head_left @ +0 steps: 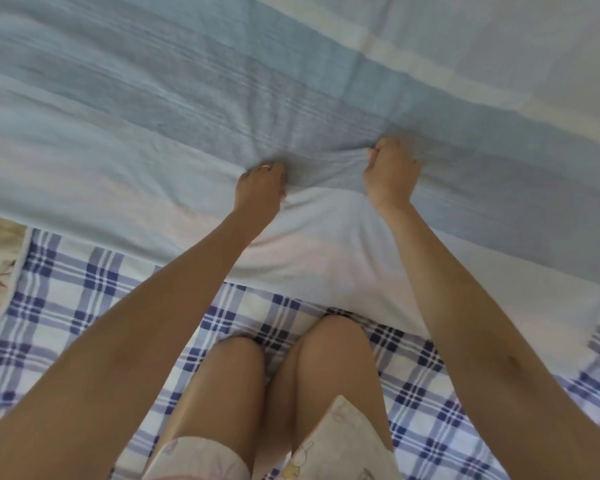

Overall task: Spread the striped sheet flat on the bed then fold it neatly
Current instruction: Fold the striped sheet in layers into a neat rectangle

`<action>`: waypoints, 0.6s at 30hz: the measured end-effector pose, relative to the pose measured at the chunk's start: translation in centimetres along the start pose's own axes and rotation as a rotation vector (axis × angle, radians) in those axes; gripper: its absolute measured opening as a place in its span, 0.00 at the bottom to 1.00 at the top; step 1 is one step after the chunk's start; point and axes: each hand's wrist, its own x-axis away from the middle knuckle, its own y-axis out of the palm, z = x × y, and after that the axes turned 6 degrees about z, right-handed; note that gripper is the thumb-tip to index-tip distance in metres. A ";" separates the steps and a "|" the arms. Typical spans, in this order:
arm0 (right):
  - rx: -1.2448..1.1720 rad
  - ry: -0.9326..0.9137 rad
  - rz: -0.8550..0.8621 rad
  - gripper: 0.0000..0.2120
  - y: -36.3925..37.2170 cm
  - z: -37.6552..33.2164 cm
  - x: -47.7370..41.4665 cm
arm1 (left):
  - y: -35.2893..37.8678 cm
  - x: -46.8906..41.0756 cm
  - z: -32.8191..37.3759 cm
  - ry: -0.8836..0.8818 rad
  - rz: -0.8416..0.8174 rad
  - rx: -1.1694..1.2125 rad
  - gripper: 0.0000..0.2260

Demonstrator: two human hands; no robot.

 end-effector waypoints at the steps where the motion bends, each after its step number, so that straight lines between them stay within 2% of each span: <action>1: 0.024 -0.019 0.003 0.12 -0.2 -0.1 -0.3 | -0.3 0.2 0.3 -0.005 0.007 0.015 0.12; 4: 0.022 -0.060 0.004 0.12 -0.3 0.5 -0.7 | -0.2 0.5 1.5 0.083 0.067 -0.074 0.21; 8: -0.015 -0.143 -0.094 0.12 0.2 2.0 -0.1 | 0.0 -1.0 2.5 0.081 0.115 -0.121 0.12; 11: -0.026 -0.194 -0.040 0.10 0.4 3.1 0.7 | -0.3 -2.0 2.7 0.138 0.092 -0.186 0.08; 14: -0.108 -0.186 0.033 0.10 0.2 4.1 0.8 | -1.1 -2.0 2.9 0.206 0.192 -0.166 0.04; 18: -0.297 -0.100 0.127 0.15 -0.2 4.9 -0.5 | -1.0 -1.3 2.7 0.284 0.375 -0.154 0.10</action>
